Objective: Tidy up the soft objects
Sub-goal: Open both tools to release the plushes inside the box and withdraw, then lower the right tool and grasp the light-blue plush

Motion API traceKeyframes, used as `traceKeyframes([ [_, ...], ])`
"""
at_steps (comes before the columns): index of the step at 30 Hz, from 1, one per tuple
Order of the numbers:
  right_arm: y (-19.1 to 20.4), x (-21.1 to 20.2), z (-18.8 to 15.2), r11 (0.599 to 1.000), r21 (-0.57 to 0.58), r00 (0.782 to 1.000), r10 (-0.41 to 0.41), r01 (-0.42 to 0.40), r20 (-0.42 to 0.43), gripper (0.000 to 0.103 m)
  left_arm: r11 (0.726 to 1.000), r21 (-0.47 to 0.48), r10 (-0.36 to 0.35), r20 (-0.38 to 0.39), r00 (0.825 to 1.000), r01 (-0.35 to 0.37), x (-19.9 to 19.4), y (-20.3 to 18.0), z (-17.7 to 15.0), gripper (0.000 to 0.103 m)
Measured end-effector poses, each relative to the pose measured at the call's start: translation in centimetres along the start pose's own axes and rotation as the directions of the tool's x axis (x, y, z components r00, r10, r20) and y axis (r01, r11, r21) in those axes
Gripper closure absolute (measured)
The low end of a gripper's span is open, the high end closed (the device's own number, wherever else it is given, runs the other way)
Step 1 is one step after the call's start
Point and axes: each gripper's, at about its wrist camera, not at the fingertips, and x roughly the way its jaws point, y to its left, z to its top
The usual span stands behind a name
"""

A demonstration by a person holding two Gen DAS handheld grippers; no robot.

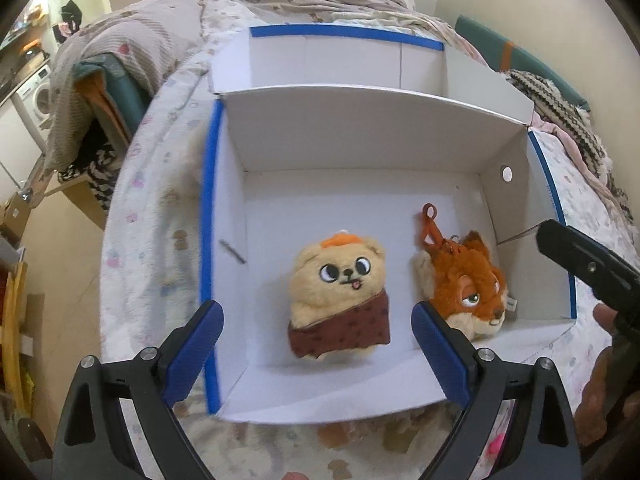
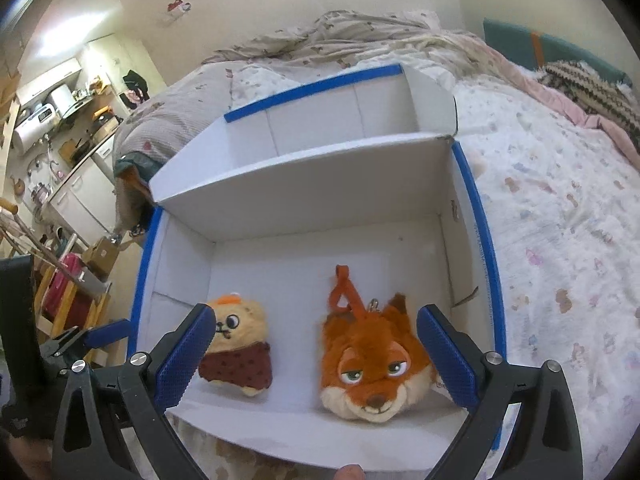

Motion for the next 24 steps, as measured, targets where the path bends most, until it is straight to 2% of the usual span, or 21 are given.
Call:
traceKeyframes([
  [6, 0.9, -2.0, -0.7, 1.000, -0.026, 1.000, -0.011, 0.011, 0.019, 0.000, 1.000, -0.027, 0.006, 0.016, 1.000, -0.006, -1.6, 1.5, -1.5, 0.009],
  [11, 1.0, -3.5, -2.0, 0.999, -0.022, 1.000, -0.026, 0.027, 0.016, 0.000, 1.000, 0.003, 0.014, 0.042, 0.999, -0.014, -2.8, 1.4, -3.0, 0.009],
  [15, 0.7, -4.4, -3.6, 0.999, -0.019, 0.999, -0.040, 0.040, 0.002, 0.000, 1.000, -0.013, 0.004, 0.048, 0.999, -0.003, -3.4, 1.6, -4.2, 0.009],
  [24, -1.0, -5.5, -7.2, 0.998, 0.033, 0.997, -0.057, 0.059, -0.060, 0.000, 1.000, -0.026, 0.015, -0.003, 1.000, -0.015, -2.6, 1.9, -7.0, 0.009],
])
